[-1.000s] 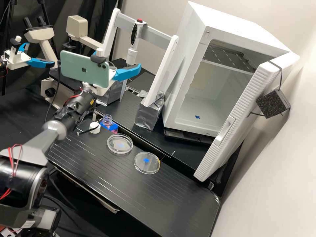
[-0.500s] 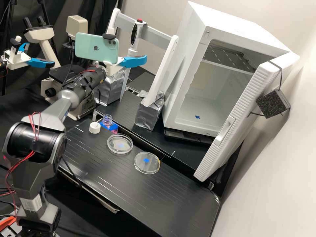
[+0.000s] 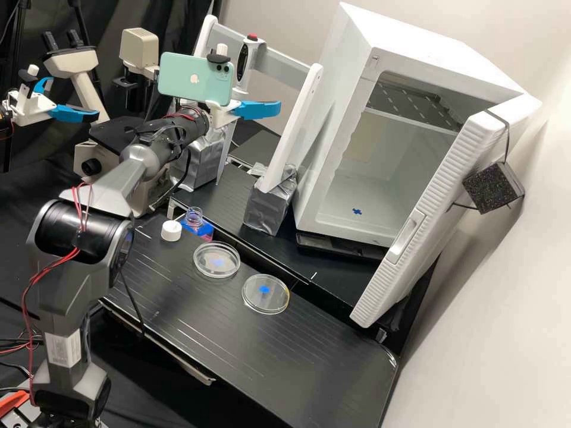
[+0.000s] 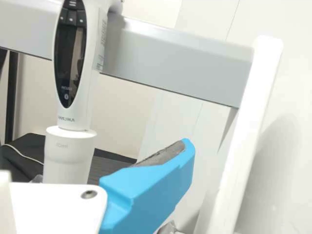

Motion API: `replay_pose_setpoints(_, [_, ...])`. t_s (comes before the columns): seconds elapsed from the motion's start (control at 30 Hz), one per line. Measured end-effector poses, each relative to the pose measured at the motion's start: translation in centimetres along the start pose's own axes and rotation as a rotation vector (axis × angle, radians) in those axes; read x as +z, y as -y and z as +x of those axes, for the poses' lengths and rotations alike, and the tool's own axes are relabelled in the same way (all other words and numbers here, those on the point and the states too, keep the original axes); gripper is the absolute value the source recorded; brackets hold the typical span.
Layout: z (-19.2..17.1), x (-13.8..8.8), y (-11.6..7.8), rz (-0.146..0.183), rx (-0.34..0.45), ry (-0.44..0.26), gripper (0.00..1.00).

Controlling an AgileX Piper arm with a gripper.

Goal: Use the pipette

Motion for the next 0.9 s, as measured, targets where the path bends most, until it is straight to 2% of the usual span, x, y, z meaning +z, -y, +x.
replay_pose_setpoints(0.07, [0.19,-0.07,-0.08,-0.010,-0.005,-0.006,1.00])
replay_pose_setpoints(0.1, [0.33,-0.01,-0.06,-0.010,-0.013,-0.009,0.00])
replay_pose_setpoints(0.47, [0.98,0.63,-0.31,0.026,-0.012,0.022,0.00])
replay_pose_setpoints(0.53, [1.03,0.68,-0.23,0.018,-0.016,0.025,0.00])
replay_pose_setpoints(0.9, [1.03,0.70,-0.21,0.022,-0.017,0.027,0.00])
